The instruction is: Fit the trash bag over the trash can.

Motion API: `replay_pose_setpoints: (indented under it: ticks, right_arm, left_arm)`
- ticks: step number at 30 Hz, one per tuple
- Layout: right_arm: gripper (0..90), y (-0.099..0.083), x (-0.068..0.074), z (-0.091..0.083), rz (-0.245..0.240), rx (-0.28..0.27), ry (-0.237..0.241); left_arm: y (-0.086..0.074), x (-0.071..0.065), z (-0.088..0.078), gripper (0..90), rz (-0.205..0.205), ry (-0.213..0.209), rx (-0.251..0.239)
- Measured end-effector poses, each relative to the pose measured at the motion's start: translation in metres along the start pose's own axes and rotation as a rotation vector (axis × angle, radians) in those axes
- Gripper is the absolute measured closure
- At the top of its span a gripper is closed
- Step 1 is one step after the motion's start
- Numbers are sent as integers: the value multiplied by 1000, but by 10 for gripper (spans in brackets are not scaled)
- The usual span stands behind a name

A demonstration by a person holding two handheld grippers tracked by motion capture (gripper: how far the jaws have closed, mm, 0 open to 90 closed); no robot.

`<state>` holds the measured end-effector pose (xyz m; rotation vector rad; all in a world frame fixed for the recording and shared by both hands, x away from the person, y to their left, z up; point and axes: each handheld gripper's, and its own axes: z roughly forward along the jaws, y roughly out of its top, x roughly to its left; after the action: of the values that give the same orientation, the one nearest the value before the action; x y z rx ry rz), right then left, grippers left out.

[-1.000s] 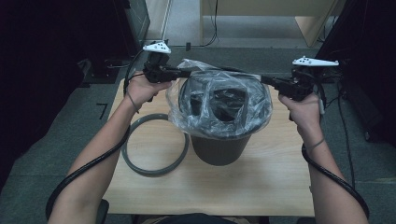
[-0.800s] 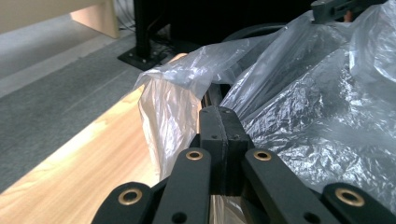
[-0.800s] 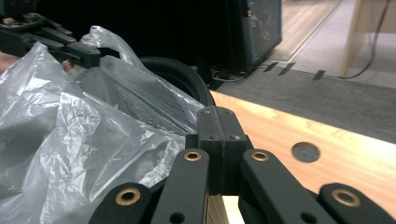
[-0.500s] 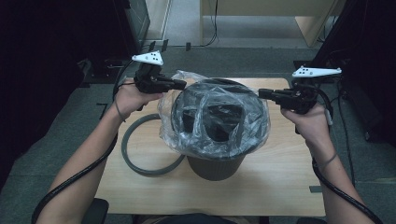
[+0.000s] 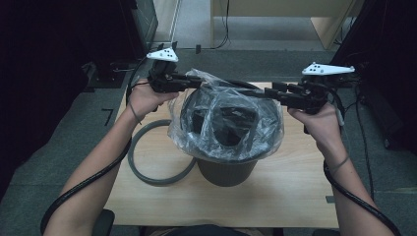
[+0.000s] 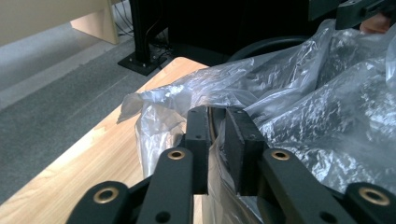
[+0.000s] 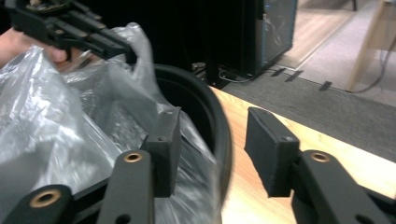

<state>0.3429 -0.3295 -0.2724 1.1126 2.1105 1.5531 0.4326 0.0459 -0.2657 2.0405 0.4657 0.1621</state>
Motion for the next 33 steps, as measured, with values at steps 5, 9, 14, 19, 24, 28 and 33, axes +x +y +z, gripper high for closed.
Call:
replay_pose_setpoints:
  ticks: [5,9,14,19,24,28,33]
  right_arm:
    - [767,4,10,14,-75,73,-10]
    - [893,9,10,19,-97,102,-31]
    - [900,16,7,21,-93,88,-57]
    - [889,17,1,25,-78,93,-77]
    - [893,12,-6,28,-72,93,-92]
    - [900,11,-8,28,-90,90,-104]
    - [898,8,-11,30,-105,65,-131]
  left_arm:
    - [4,-4,2,860,26,4,27]
    - [7,-5,3,900,47,11,42]
    - [10,-1,2,900,39,26,32]
    - [9,2,6,900,34,42,35]
    - [6,7,12,900,21,43,31]
    - [6,9,15,900,14,49,21]
    - [6,11,20,900,5,56,13]
